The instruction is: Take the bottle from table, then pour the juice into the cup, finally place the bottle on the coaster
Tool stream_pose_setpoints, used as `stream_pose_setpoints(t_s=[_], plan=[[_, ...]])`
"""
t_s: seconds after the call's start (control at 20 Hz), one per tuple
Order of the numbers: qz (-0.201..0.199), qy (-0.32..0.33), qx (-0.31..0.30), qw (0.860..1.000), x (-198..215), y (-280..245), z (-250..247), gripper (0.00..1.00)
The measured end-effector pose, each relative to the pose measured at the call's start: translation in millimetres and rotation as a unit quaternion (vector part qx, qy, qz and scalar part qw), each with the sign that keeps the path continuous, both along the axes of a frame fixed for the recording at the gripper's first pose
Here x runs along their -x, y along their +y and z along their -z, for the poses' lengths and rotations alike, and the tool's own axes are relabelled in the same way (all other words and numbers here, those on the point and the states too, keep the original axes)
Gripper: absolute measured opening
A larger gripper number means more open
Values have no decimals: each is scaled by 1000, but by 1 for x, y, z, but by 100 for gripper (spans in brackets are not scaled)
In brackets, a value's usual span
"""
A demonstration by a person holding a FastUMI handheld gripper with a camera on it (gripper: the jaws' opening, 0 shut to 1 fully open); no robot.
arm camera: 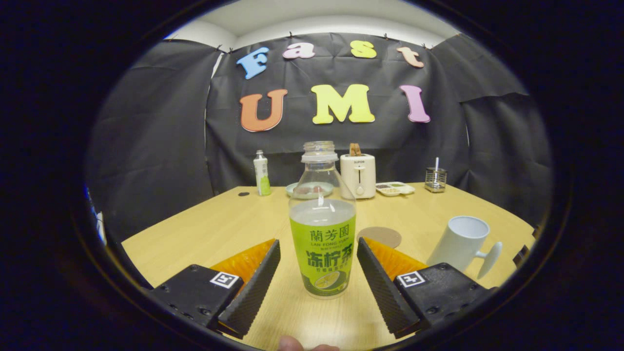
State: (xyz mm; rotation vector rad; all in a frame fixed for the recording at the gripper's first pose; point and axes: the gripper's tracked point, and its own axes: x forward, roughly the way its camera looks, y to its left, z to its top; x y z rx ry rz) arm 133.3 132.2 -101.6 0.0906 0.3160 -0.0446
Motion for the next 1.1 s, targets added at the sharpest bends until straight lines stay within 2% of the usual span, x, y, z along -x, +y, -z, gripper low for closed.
stream_pose_setpoints(t_s=[0.3,0.45,0.55,0.8,1.1], plan=[[-5,20,20,1000,-10,2,9,100],[3,14,26,1000,-14,-1,3,89],[0,14,16,1000,-16,1,5,83],[-25,10,-33,999,-10,10,-6,80],[-21,-26,-80,996,0,3,-45,79]])
